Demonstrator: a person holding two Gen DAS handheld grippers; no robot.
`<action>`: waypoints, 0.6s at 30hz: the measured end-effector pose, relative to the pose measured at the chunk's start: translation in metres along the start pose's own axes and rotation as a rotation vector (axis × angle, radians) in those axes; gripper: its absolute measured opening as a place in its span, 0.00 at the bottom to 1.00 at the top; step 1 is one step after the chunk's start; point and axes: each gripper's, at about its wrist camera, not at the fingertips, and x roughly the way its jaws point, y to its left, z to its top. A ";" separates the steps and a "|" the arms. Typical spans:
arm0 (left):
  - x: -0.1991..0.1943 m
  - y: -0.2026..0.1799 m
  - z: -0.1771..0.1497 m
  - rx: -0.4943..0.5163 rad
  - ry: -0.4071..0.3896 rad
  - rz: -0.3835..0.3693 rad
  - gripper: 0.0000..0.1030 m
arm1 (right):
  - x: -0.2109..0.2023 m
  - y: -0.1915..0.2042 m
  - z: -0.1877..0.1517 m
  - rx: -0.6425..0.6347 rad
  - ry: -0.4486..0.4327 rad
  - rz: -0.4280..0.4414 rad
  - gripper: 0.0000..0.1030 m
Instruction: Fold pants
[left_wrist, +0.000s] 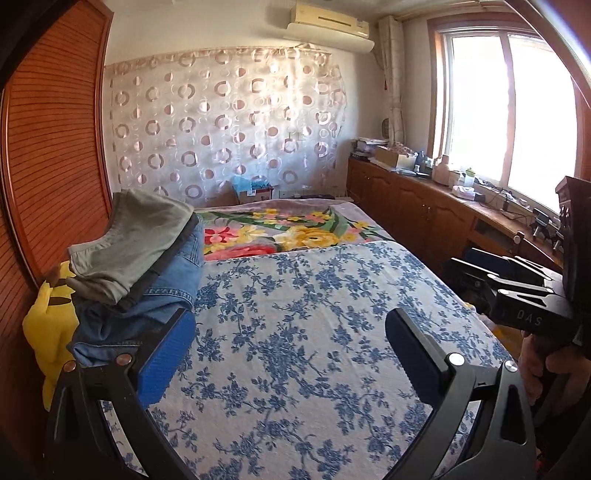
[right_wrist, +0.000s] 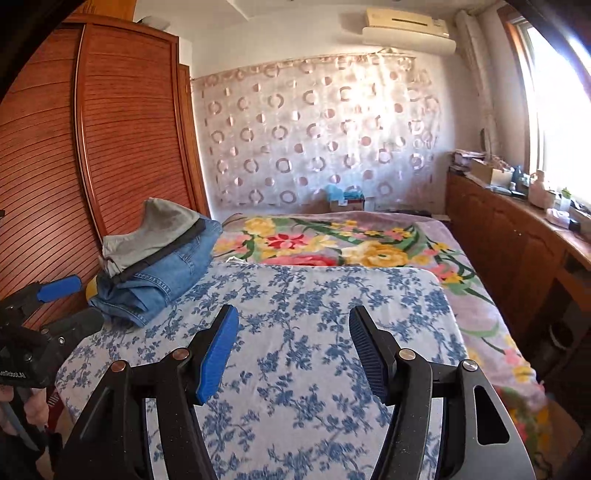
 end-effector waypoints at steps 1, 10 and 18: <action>-0.003 -0.002 -0.001 0.000 -0.003 0.000 1.00 | -0.002 0.000 -0.002 -0.001 -0.004 -0.003 0.63; -0.027 -0.009 -0.003 -0.007 -0.037 0.032 1.00 | -0.023 0.009 -0.015 0.006 -0.042 -0.009 0.63; -0.034 -0.007 -0.004 -0.016 -0.043 0.043 1.00 | -0.026 0.006 -0.025 0.015 -0.056 -0.026 0.63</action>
